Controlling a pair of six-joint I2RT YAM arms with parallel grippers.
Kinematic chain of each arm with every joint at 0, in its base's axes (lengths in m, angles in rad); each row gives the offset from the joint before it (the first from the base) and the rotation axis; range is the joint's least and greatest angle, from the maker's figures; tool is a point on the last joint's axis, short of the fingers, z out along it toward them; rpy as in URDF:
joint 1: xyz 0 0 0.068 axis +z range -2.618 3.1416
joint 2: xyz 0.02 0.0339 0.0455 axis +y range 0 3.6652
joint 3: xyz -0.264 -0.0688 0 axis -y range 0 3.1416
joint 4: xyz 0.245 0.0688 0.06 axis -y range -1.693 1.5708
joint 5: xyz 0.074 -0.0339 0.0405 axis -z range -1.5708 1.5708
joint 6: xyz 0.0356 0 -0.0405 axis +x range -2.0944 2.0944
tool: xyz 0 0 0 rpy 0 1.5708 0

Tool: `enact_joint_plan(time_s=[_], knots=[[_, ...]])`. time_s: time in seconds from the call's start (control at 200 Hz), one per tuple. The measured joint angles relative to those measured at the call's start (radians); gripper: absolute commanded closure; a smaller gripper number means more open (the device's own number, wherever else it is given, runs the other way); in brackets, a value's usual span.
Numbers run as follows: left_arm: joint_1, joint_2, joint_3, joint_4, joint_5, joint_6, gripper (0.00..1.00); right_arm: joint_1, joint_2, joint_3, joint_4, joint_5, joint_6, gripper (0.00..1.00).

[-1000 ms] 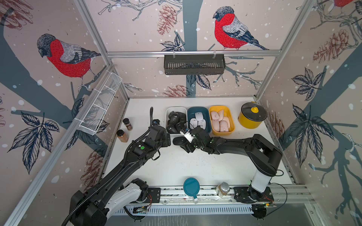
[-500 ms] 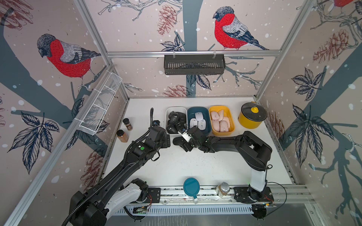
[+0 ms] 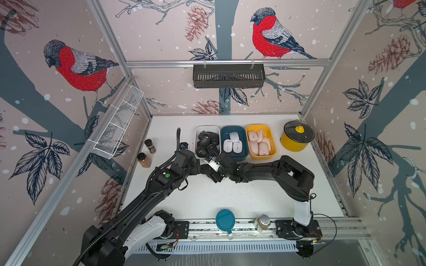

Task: Place the mice by color into the storage box
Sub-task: Adjust the mouse at the center of the board, then pick up the mouse from the center of the board.

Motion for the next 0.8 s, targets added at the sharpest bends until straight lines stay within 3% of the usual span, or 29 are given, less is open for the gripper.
enact_joint_plan(time_s=[0.31,0.8], knots=[[0.000,-0.018,-0.006,0.000,0.000,0.001,0.21,0.056,-0.017,0.008,-0.014,-0.052,0.005,0.25],[0.002,-0.028,-0.016,0.000,-0.012,0.000,0.20,0.063,0.056,0.075,-0.021,-0.002,-0.010,0.23]])
